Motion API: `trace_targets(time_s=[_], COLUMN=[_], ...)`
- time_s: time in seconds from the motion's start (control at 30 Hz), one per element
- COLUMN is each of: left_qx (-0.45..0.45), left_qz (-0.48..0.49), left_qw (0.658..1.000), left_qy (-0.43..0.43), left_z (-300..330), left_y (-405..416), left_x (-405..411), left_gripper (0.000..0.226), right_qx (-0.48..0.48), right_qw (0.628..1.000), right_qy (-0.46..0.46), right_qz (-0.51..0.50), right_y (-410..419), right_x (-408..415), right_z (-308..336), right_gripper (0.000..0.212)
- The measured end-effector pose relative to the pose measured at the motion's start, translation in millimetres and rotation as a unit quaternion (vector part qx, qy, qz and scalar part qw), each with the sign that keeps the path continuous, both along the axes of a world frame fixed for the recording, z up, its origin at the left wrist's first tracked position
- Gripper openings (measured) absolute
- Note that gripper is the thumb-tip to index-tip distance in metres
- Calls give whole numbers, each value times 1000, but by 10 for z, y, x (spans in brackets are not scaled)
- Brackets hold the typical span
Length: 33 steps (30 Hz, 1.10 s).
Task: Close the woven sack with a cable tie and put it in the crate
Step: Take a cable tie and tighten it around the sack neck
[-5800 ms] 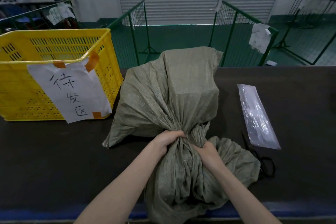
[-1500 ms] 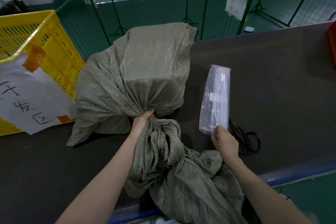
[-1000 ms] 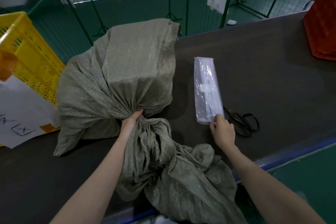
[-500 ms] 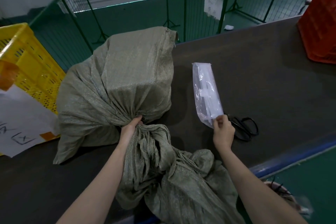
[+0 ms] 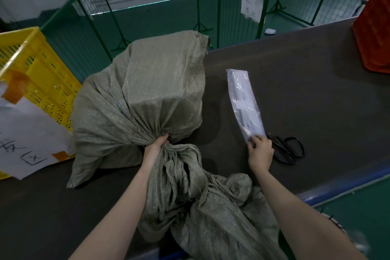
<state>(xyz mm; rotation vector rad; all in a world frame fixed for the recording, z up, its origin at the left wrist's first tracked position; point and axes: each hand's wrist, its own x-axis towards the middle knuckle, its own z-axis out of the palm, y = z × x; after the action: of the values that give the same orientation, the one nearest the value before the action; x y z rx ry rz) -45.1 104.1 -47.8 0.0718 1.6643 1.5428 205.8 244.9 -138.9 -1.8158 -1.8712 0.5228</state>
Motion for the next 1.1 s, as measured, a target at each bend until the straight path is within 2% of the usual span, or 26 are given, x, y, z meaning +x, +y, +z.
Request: trace_targets(time_s=[0.17,0.4,0.63,0.87,1.1], left_qx=[4,8,-2,-13,-6], left_qz=[-5,-6,-13,-19,-11], left_qw=[1000,1000,1000,999,1000], left_qy=[3,15,14,30,7], left_z=[-31,9,19,20,19], left_y=[-9,-13,-42,-45,-72], left_x=[-11,14,9,24,26], left_gripper=[26,12,15,23,20], right_qx=[4,-33,-48,-87,-95], right_qw=[999,996,994,991,957], right_qy=[-46,-32,-39,-99,-249], right_qz=[-17,-80,-85,-12,116], right_y=[30,106,96,123,166], right_x=[-31,-144,-187,-145,-136], right_z=[19,86,151,341,454], right_gripper=[16,14,17,20,30])
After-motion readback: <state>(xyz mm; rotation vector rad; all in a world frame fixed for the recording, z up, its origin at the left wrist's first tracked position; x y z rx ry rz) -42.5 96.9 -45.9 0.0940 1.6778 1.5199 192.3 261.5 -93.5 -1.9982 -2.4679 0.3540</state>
